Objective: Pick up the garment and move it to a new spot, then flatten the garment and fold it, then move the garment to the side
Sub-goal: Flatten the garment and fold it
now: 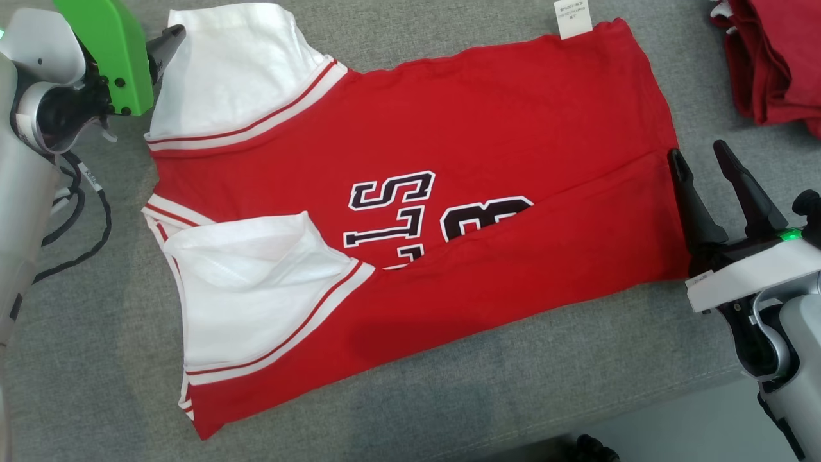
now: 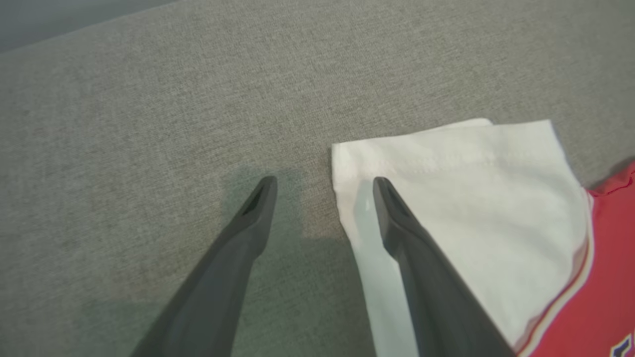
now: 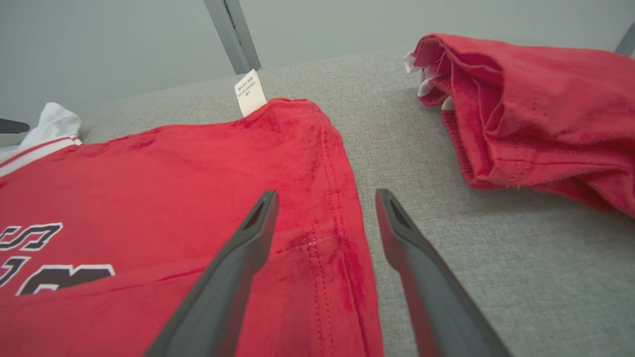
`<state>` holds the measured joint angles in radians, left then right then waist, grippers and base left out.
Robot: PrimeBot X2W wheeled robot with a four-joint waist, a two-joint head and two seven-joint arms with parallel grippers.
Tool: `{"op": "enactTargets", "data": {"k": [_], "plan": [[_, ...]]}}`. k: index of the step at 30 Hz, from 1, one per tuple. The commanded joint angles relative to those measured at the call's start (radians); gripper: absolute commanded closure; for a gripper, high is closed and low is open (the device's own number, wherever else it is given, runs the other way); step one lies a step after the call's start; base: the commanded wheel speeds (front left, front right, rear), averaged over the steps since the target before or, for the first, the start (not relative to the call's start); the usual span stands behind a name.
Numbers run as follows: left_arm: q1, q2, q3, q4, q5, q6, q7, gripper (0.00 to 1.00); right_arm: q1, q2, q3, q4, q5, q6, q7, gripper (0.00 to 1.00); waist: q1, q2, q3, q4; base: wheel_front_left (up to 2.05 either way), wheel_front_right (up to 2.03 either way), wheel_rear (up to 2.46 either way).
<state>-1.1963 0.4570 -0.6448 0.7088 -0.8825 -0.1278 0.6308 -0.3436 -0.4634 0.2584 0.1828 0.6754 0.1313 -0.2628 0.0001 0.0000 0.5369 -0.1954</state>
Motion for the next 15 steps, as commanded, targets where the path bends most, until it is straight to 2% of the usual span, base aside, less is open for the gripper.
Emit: {"op": "enactTargets", "data": {"k": [1,8,9,10,11,13,14,15], "plan": [[-0.023,0.01,-0.019,0.01,0.016,-0.004,-0.01,0.0,-0.01,0.005,-0.004,0.002,0.002,-0.001,-0.003,0.0,-0.0001,0.0,0.008,-0.011,0.0,0.0,0.0],[-0.053,0.016,-0.057,0.05,0.022,-0.004,-0.044,0.01,-0.019,0.009,0.002,0.001,-0.004,-0.001,-0.003,0.0,-0.0001,0.0,0.025,-0.025,0.0,0.0,0.0],[-0.058,0.015,-0.066,0.054,0.023,-0.004,-0.043,0.15,-0.021,0.009,0.004,0.002,-0.004,-0.001,-0.003,0.0,-0.0001,0.0,0.026,-0.026,0.0,0.0,0.0],[-0.064,0.014,-0.074,0.054,0.021,-0.004,-0.044,0.42,-0.024,0.009,0.007,0.002,-0.005,-0.001,-0.003,0.0,-0.0001,0.0,0.028,-0.027,0.0,0.0,0.0],[-0.068,0.011,-0.079,0.054,0.014,-0.004,-0.049,0.61,-0.028,0.008,0.008,0.003,-0.005,-0.001,-0.003,0.0,-0.0001,0.0,0.029,-0.028,0.0,0.0,0.0],[-0.068,0.005,-0.094,0.048,-0.002,-0.004,-0.049,0.91,-0.038,0.002,0.008,0.001,-0.004,-0.001,-0.003,0.0,-0.0001,0.0,0.028,-0.027,0.0,0.0,0.0],[-0.068,0.005,-0.094,0.048,-0.002,-0.004,-0.049,0.91,-0.038,0.002,0.008,0.001,-0.004,-0.001,-0.003,0.0,-0.0001,0.0,0.028,-0.027,0.0,0.0,0.0],[-0.069,0.006,-0.102,0.046,-0.007,-0.004,-0.051,1.0,-0.042,-0.001,0.006,0.001,-0.003,-0.001,-0.003,0.0,-0.0001,0.0,0.027,-0.026,0.0,0.0,0.0]]}}
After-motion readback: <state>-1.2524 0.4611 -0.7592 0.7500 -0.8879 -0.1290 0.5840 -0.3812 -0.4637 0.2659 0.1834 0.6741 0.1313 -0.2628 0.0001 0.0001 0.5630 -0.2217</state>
